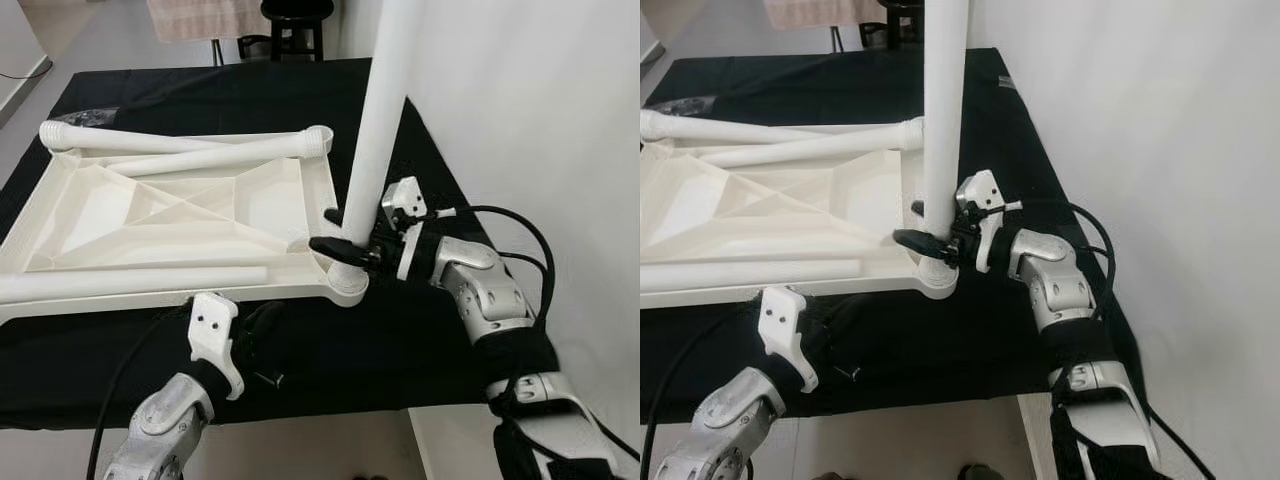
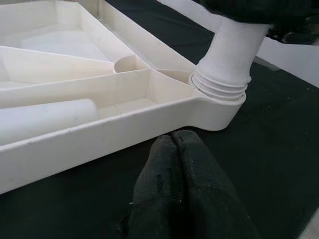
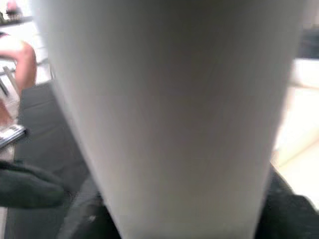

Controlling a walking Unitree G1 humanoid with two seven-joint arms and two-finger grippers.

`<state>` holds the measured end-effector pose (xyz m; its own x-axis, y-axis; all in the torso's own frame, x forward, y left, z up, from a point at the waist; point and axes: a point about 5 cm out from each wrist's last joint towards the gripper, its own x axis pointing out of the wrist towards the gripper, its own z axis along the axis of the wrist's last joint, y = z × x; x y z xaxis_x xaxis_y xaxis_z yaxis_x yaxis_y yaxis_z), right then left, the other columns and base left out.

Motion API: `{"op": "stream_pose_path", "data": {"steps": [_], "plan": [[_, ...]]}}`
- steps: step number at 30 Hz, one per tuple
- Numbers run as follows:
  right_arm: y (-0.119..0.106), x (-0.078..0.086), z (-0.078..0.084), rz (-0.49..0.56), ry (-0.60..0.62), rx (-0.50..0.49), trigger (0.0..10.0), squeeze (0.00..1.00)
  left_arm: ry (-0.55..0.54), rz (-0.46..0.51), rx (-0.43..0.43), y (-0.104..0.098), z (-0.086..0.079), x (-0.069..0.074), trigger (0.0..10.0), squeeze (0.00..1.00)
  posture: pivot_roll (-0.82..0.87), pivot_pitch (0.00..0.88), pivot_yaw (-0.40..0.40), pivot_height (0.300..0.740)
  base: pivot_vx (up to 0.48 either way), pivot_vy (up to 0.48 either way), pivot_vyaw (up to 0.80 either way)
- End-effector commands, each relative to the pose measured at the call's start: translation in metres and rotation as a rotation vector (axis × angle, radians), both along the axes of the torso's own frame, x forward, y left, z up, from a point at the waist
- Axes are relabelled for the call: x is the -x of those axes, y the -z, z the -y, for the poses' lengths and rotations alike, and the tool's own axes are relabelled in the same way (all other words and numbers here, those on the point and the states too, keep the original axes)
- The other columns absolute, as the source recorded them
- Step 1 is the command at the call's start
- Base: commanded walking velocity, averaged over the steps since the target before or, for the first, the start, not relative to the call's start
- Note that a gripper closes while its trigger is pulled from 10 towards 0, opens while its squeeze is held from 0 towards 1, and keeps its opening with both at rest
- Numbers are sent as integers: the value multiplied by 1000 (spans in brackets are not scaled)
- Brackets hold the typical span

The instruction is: Building children table

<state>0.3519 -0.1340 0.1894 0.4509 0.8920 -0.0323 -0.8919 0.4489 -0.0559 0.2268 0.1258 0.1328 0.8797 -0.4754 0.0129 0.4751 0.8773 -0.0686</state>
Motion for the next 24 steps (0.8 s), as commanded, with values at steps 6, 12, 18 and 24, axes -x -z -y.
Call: {"op": "stream_pose_path", "data": {"steps": [6,12,18,24], "plan": [[7,-6,23,-43,84,1,0,0,35,122,-119,-10,10,10,10000,0,66,145,-62,740,0,0,0],[17,-3,33,-45,154,16,0,0,34,208,-170,-18,13,15,10000,0,62,141,-61,740,0,0,0],[56,21,37,-160,503,118,0,0,39,286,-155,-24,15,22,10000,0,47,138,-57,740,0,0,0],[61,60,12,-186,867,130,0,0,43,257,-116,-20,17,24,10000,0,31,137,-37,740,0,0,0]]}}
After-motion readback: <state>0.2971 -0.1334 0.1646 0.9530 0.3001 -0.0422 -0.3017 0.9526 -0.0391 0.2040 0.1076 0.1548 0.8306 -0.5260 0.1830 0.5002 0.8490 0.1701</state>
